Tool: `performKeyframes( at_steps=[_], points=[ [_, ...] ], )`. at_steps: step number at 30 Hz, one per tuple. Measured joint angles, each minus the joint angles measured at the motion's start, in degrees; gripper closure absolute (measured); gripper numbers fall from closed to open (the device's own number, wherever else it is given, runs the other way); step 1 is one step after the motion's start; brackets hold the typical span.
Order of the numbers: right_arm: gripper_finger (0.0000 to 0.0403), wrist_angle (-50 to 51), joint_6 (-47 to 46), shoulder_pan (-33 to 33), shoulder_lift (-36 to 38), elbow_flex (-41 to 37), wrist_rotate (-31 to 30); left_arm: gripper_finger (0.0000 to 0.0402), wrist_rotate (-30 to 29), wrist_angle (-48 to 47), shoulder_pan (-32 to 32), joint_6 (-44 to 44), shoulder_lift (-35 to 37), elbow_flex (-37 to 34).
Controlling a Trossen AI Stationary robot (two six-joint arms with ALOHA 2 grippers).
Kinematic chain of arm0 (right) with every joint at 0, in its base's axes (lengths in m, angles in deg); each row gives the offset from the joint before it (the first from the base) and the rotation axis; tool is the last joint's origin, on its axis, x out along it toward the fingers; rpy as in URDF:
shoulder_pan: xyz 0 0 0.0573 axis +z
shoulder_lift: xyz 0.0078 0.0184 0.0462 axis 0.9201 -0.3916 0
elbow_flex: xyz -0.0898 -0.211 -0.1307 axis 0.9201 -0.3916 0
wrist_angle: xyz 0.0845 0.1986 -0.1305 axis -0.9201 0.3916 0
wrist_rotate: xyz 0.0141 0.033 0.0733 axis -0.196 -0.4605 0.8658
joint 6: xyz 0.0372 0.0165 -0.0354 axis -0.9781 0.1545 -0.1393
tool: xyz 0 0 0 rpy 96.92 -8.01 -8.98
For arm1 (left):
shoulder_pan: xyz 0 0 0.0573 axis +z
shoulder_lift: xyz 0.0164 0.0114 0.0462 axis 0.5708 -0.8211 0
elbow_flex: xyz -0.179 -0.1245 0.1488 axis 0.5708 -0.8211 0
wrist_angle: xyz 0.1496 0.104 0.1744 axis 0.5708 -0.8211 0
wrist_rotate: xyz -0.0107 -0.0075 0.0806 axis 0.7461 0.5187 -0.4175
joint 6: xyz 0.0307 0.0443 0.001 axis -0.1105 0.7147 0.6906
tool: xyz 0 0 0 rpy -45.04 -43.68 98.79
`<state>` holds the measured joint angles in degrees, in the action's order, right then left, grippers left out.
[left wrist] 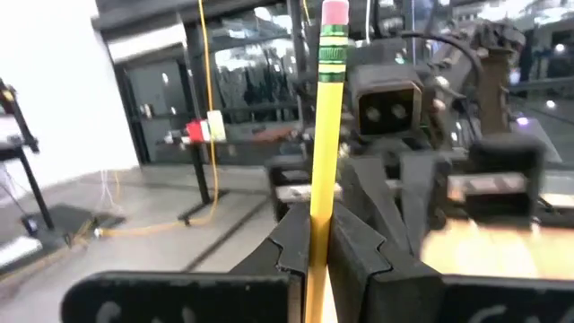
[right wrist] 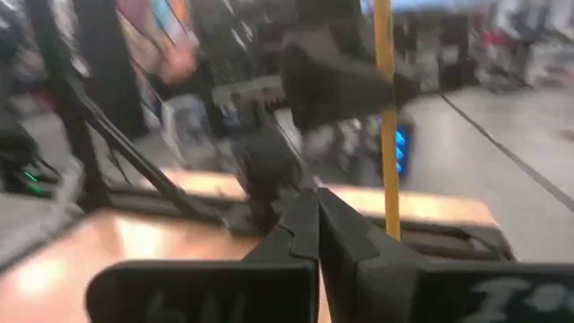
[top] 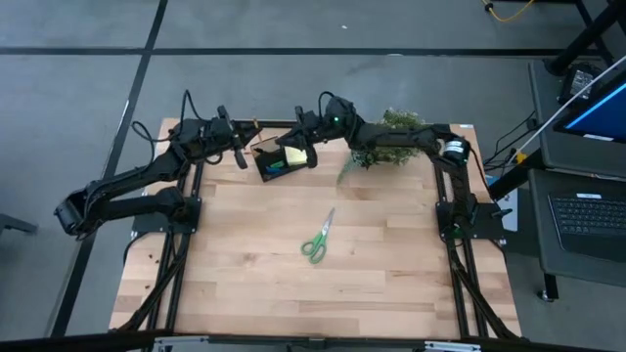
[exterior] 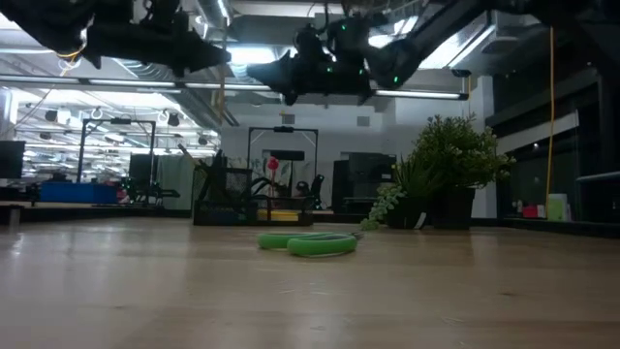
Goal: Pick and place office supplies into organizer
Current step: Put the yellow pencil into the black desk organizer
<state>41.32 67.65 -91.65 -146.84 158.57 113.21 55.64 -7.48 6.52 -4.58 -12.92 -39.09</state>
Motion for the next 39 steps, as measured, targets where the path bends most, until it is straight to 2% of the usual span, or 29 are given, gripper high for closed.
performKeyframes(
  at_steps=[5,8,10,16,26,30,36,39],
  points=[
    [0.0401,14.48,6.86,1.06,4.25,0.00,-10.25,0.0385,2.98,3.88,0.68,0.13,-3.82,0.08],
    [0.0401,19.33,9.70,2.05,5.74,0.00,-17.36,0.0385,3.24,5.22,0.84,0.66,-7.19,0.08],
    [0.0401,21.49,11.01,2.62,6.72,0.00,-19.82,0.0385,3.30,6.88,1.10,1.18,-9.91,0.08],
    [0.0401,27.94,12.62,3.43,9.45,0.02,-22.36,0.0385,3.48,12.86,3.20,0.84,-18.28,0.10],
    [0.0401,31.64,12.65,5.45,10.63,0.00,-23.34,0.0385,6.01,18.75,4.68,-0.01,-29.94,0.10],
    [0.0401,37.55,13.03,5.63,13.95,0.02,-28.98,0.0385,6.19,18.87,4.72,-1.41,-32.66,0.10],
    [0.0401,43.75,14.01,6.51,18.14,0.02,-30.86,0.0376,6.69,18.58,4.52,-2.90,-34.91,0.10],
    [0.0401,47.21,14.31,7.48,19.45,0.02,-35.02,0.0364,6.69,18.66,4.47,-3.04,-34.96,0.10]
  ],
)
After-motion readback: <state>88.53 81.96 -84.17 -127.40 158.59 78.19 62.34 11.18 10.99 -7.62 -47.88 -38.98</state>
